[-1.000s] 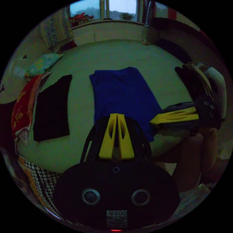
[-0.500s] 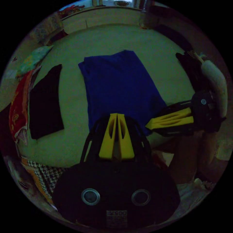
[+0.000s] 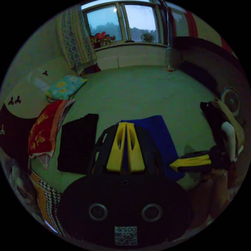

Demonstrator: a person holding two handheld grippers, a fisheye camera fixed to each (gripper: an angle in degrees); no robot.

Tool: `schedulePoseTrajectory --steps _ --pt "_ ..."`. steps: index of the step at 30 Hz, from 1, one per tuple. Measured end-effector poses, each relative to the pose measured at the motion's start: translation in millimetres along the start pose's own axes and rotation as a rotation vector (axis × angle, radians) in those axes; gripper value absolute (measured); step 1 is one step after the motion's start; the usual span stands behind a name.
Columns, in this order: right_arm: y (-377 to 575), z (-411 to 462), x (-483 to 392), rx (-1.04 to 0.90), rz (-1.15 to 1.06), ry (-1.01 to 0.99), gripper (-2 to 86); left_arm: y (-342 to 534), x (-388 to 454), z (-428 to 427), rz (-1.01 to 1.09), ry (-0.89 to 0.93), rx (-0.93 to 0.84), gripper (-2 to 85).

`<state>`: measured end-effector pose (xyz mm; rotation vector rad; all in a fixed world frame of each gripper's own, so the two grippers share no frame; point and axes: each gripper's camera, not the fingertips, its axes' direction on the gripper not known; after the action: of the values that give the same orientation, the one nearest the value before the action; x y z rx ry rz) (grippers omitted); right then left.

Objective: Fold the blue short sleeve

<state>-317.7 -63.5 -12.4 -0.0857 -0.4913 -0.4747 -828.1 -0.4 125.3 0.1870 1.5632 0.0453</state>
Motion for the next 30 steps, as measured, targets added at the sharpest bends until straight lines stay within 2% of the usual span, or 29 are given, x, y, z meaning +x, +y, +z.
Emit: schedulePoseTrajectory --steps 2,4,8,12,16,20,25,27,30 --pt "11.7 -9.7 4.4 0.071 0.026 0.118 -1.1 -0.4 -5.4 19.5 -0.037 0.028 -0.002 0.0" --pt "20.0 -16.7 7.6 0.133 0.05 0.214 -1.1 2.5 -11.6 48.6 -0.041 0.071 -0.08 0.0" --pt "33.6 -26.2 12.8 0.292 0.066 0.456 -1.1 -4.0 -25.8 70.0 -0.057 0.053 -0.091 0.0" --pt "35.8 -19.0 23.5 0.2 0.045 0.423 -1.0 -7.7 -43.1 95.8 -0.084 0.113 -0.106 0.1" --pt "49.1 -17.6 37.4 0.108 0.071 0.495 -1.1 -2.0 -60.5 114.4 -0.093 0.023 -0.192 0.1" --pt "66.9 -38.2 53.9 0.162 0.122 0.473 -1.1 6.8 -75.3 83.3 -0.159 -0.082 -0.062 0.3" --pt "85.1 -59.8 74.8 0.209 0.171 0.424 -1.1 32.8 -85.4 57.6 -0.115 0.199 -0.034 1.2" --pt "92.2 -67.9 82.3 0.223 0.185 0.421 -1.1 42.5 -81.8 49.4 -0.076 0.178 -0.022 2.1" --pt "104.1 -81.0 93.8 0.254 0.218 0.398 -1.1 60.1 -76.1 43.1 -0.058 0.061 -0.093 8.0"
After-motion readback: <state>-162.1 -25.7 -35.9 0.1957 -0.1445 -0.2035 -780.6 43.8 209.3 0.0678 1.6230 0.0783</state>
